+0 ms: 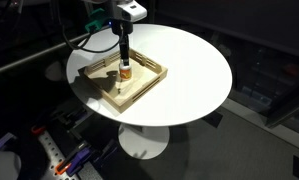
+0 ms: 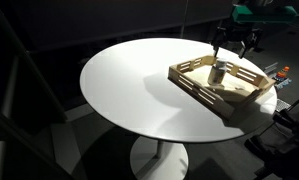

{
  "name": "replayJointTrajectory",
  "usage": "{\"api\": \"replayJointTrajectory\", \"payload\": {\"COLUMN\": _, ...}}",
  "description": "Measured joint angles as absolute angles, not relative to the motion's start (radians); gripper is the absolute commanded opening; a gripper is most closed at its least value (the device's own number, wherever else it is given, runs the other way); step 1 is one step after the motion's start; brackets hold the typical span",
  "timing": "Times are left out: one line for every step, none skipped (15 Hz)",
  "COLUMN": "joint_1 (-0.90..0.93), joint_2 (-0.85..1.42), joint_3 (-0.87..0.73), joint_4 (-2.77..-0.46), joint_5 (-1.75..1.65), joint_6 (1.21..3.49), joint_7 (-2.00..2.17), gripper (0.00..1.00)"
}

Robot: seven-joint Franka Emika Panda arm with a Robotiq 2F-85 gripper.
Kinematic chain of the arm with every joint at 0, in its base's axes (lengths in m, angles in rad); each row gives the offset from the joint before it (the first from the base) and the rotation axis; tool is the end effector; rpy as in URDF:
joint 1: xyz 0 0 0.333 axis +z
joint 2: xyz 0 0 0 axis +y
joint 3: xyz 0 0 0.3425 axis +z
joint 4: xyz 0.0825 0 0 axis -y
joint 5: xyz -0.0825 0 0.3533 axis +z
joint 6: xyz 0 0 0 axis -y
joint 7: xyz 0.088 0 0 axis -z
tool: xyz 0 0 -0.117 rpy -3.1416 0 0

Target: Put the lid on the bottle

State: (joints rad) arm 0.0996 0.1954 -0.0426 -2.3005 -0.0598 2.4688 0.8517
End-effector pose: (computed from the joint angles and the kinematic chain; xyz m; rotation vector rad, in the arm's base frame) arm 0.5099 0.0290 0.3012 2.8765 -1.1268 -0.0072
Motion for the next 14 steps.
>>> {"api": "replayJointTrajectory", "payload": {"joint_1": 0.093, "joint_2": 0.19, "joint_3": -0.046, "joint_4": -2.305, "joint_5": -0.06, "joint_6": 2.469, "joint_7": 0.852, "gripper": 1.0}}
{"api": "replayJointTrajectory", "payload": {"joint_1": 0.085, "joint_2": 0.184, "joint_3": -0.049, "joint_4": -2.31, "joint_5": -0.059, "joint_6": 2.469, "joint_7": 0.851, "gripper": 1.0}}
{"api": "replayJointTrajectory", "payload": {"joint_1": 0.076, "joint_2": 0.178, "joint_3": -0.05, "joint_4": -2.316, "joint_5": -0.057, "joint_6": 2.469, "joint_7": 0.847, "gripper": 1.0}}
{"api": "replayJointTrajectory", "payload": {"joint_1": 0.067, "joint_2": 0.171, "joint_3": -0.051, "joint_4": -2.324, "joint_5": -0.05, "joint_6": 2.468, "joint_7": 0.838, "gripper": 1.0}}
{"api": "replayJointTrajectory", "payload": {"joint_1": 0.06, "joint_2": 0.165, "joint_3": -0.051, "joint_4": -2.333, "joint_5": -0.041, "joint_6": 2.468, "joint_7": 0.824, "gripper": 1.0}}
{"api": "replayJointTrajectory", "payload": {"joint_1": 0.053, "joint_2": 0.158, "joint_3": -0.051, "joint_4": -2.344, "joint_5": -0.028, "joint_6": 2.468, "joint_7": 0.806, "gripper": 1.0}}
{"api": "replayJointTrajectory", "payload": {"joint_1": 0.048, "joint_2": 0.15, "joint_3": -0.051, "joint_4": -2.355, "joint_5": -0.019, "joint_6": 2.468, "joint_7": 0.789, "gripper": 1.0}}
{"api": "replayJointTrajectory", "payload": {"joint_1": 0.044, "joint_2": 0.144, "joint_3": -0.051, "joint_4": -2.366, "joint_5": -0.01, "joint_6": 2.467, "joint_7": 0.774, "gripper": 1.0}}
{"api": "replayJointTrajectory", "payload": {"joint_1": 0.042, "joint_2": 0.138, "joint_3": -0.051, "joint_4": -2.376, "joint_5": -0.004, "joint_6": 2.467, "joint_7": 0.762, "gripper": 1.0}}
{"api": "replayJointTrajectory", "payload": {"joint_1": 0.04, "joint_2": 0.132, "joint_3": -0.051, "joint_4": -2.386, "joint_5": -0.002, "joint_6": 2.467, "joint_7": 0.755, "gripper": 1.0}}
{"api": "replayJointTrajectory", "payload": {"joint_1": 0.038, "joint_2": 0.129, "joint_3": -0.051, "joint_4": -2.394, "joint_5": 0.0, "joint_6": 2.467, "joint_7": 0.748, "gripper": 1.0}}
{"api": "replayJointTrajectory", "payload": {"joint_1": 0.037, "joint_2": 0.126, "joint_3": -0.051, "joint_4": -2.401, "joint_5": 0.002, "joint_6": 2.467, "joint_7": 0.743, "gripper": 1.0}}
{"api": "replayJointTrajectory", "payload": {"joint_1": 0.037, "joint_2": 0.124, "joint_3": -0.051, "joint_4": -2.406, "joint_5": 0.002, "joint_6": 2.467, "joint_7": 0.74, "gripper": 1.0}}
{"api": "replayJointTrajectory", "payload": {"joint_1": 0.037, "joint_2": 0.123, "joint_3": -0.051, "joint_4": -2.409, "joint_5": 0.002, "joint_6": 2.467, "joint_7": 0.739, "gripper": 1.0}}
